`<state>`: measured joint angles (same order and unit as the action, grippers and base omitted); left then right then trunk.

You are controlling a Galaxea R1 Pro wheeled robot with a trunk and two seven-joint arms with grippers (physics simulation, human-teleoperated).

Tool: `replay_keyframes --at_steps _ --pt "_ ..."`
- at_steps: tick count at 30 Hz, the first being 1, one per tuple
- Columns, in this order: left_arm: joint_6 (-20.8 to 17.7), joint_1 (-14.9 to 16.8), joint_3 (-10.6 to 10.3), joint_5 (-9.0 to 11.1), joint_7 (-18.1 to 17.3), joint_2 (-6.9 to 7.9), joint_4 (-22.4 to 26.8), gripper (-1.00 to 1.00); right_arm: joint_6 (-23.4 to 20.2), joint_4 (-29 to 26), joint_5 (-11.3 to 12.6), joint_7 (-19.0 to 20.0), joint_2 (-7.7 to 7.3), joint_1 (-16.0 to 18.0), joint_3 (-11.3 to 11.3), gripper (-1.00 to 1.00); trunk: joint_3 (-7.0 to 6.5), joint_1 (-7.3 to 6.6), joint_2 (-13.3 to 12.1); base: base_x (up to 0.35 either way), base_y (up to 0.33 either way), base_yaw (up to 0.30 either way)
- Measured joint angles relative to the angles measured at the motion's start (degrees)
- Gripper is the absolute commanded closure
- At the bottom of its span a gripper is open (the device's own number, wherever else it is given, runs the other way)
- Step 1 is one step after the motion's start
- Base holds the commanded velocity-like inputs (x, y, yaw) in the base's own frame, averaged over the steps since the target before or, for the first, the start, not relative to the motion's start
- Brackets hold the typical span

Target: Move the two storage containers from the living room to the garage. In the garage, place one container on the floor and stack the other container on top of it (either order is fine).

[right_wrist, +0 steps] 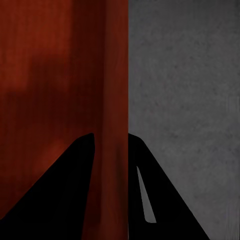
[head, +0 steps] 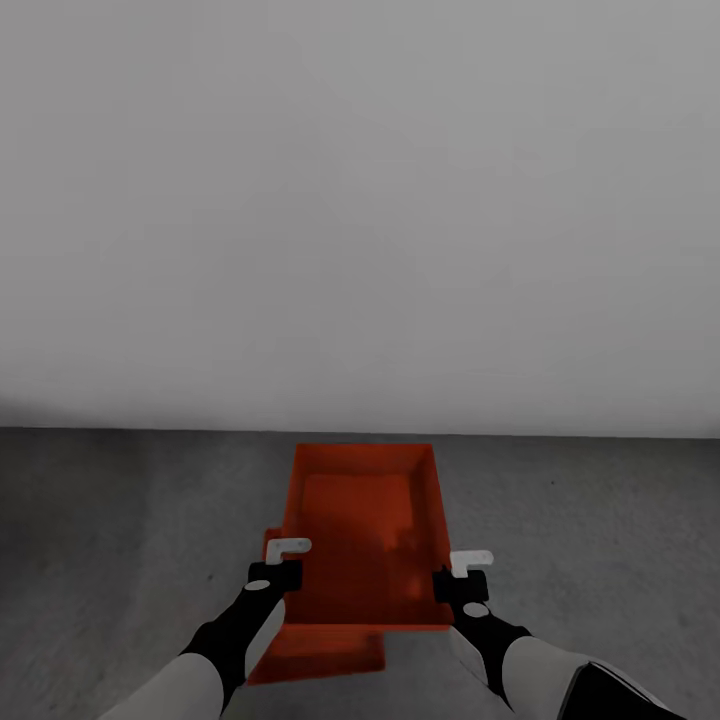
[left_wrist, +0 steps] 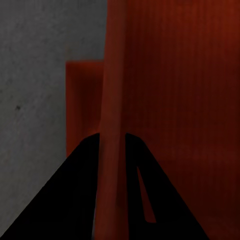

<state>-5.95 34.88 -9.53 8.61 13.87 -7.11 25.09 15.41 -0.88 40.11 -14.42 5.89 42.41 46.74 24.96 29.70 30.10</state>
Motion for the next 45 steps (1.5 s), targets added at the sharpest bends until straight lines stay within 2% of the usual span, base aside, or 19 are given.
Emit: replay_keyframes --at_steps 9,27,45 --pt "0.01 -0.01 0.0 0.05 -0.02 0.04 0.03 1.0 -0.03 -0.03 -0.23 -0.11 0.03 0.03 -0.11 1.0 0.0 0.03 -0.01 0.061 0.0 0.041" --pt "0.01 -0.01 -0.1 0.13 -0.02 0.09 0.04 1.0 -0.01 -0.01 -0.21 -0.19 0.08 0.02 -0.12 1.0 0.0 0.03 -0.01 0.001 0.0 0.237" --pt "0.0 -0.01 0.04 0.04 0.01 0.0 0.0 1.0 -0.07 -0.05 -0.25 -0.1 0.0 0.01 -0.15 1.0 0.0 0.03 -0.01 0.001 0.012 0.014"
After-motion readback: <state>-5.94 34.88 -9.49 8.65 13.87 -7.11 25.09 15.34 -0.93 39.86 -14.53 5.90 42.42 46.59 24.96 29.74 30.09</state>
